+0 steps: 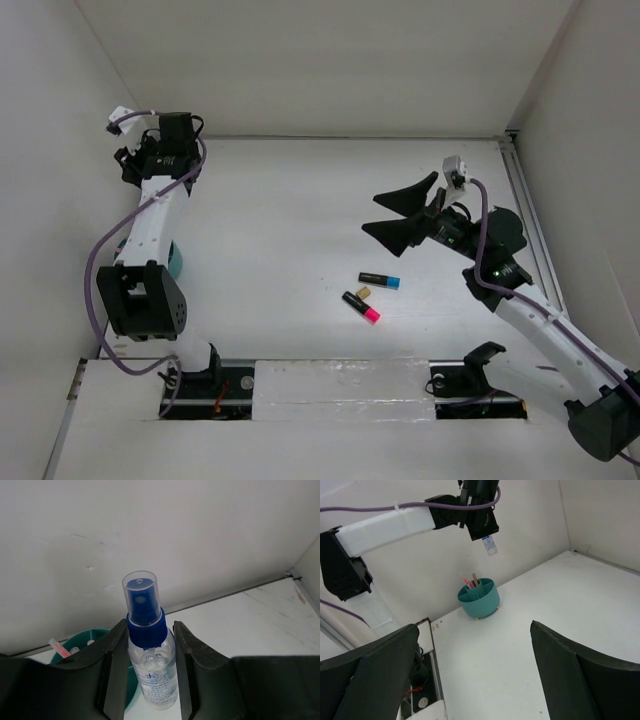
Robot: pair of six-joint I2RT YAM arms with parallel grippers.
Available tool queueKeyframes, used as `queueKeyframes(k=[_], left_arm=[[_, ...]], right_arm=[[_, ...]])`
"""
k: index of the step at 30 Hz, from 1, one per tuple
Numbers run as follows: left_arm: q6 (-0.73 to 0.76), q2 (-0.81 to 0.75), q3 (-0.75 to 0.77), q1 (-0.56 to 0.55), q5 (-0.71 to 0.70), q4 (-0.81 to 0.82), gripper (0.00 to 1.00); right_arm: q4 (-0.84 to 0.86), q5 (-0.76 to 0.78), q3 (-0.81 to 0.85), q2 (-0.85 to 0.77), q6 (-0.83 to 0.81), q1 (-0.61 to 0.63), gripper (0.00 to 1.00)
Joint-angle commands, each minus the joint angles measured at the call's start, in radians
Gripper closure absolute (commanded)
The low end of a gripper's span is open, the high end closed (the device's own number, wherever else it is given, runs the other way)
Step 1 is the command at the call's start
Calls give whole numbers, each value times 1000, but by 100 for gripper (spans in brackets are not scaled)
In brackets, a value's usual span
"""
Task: Sort the stationery into containers
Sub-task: Place the stationery in the storage box.
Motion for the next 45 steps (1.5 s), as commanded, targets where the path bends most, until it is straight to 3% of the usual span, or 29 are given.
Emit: queueKeyframes(k=[1,7,14,19,23,26,34,39,45], left_arm=[[-148,66,67,9,-168,-132,100],[-306,195,157,9,-263,-318,100],[-291,218,96,22,-307,-280,100],[-208,183,47,103,-220,-185,100],[-264,183,10,137,-223,-201,100],[-311,195,36,196,-130,-264,100],[-290,212,-1,197,-136,-223,100],[-443,275,41,197,-145,-379,100],[-452,264,4,197,-145,-357,100]], right_arm=[[-30,-11,20,-4,-33,-4,1],[-30,-11,29,16,-42,5,1],[-41,-29,47,44,-42,25,1],[-82,-29,58,32,-62,34,1],[-94,-29,58,21,-73,43,1],[-94,-40,67,21,-82,54,1],[-94,-40,67,1,-102,63,1],[-94,-49,67,-8,-102,63,1],[-94,-60,67,-27,-102,63,1]])
